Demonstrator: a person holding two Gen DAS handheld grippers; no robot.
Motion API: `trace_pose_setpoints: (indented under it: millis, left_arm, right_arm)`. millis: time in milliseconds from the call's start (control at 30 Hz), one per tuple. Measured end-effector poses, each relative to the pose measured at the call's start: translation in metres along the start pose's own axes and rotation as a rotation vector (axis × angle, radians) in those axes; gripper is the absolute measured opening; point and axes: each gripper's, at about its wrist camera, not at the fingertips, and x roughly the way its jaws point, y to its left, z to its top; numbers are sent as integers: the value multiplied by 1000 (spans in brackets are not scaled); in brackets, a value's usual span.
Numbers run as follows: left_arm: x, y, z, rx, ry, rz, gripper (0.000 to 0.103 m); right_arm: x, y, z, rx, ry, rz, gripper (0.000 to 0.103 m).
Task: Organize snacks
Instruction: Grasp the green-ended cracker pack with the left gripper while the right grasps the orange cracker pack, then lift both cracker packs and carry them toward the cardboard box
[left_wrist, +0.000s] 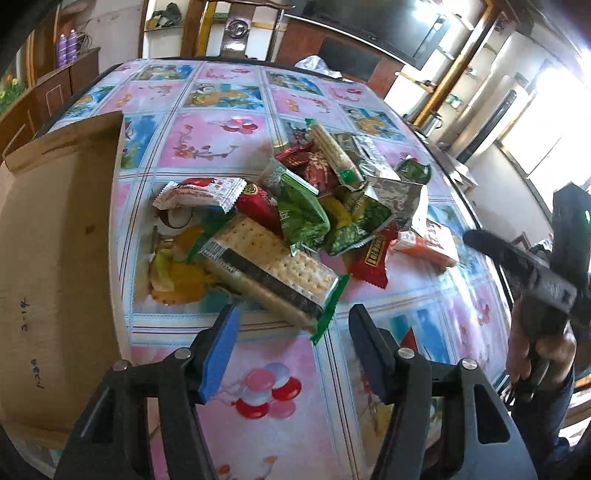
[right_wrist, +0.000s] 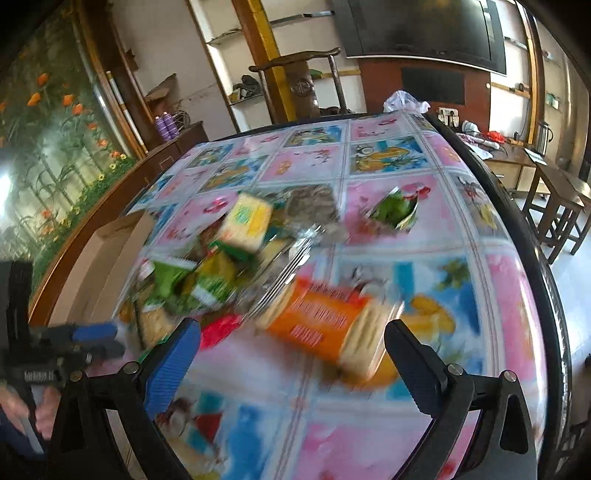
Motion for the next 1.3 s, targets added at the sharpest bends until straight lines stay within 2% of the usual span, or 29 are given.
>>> trace_pose_setpoints:
  millis: [100,267,333,433,533,667,733,767,800,833,933,1000,1100,1200,1233,1300]
  left_arm:
    - [4,1,1,-23,10,-8,61]
    - [4,9,1,-43,20,15,61]
    - [4,9,3,-42,17,28,61]
    - [8,9,6,-53,25,36,61]
    - [16,5,11,-48,36,54,61]
    - [30,2,22,-59,51,86,62]
    - [37,0,28,-63,50,110,65]
    - [39,0,31,-71,45,127,68]
    - [42,0,34,-74,42,131,69]
    - [45,-1,37,-72,39,141,70]
    - [55,-3,45,-41,35,206,71]
    - [60,-7,45,21,33,254,71]
    - [59,-14,36,104,33,283,71]
    - [53,-13,28,129,3,276,63]
    - [52,-11,28,124,-6,281,53]
    - [48,-8,26,111,-7,273,48]
  right_arm:
    - [31,-25,16,35,40,46,101]
    - [54,-40,13,75,87,141,101]
    - [53,-31,7,26,115,170,101]
    - [46,3,-12,-128,171,221,101]
    - [38,33,-30,-254,173,182,101]
    - [36,48,-37,-322,121,10,99]
    - [39,45,-37,-309,134,6,85]
    - [42,43,-38,-288,146,-19,70]
    - [42,42,-35,-287,136,-35,62]
    - [42,41,-37,-284,132,-40,60]
    - [38,39,-39,-261,130,-42,58]
    - [34,40,-43,-264,130,-53,59]
    - [32,42,-45,-262,129,-66,59]
    - [30,40,-46,-252,124,-61,59]
    - [30,41,-46,-250,123,-61,59]
    - [28,42,-47,-254,127,-77,57]
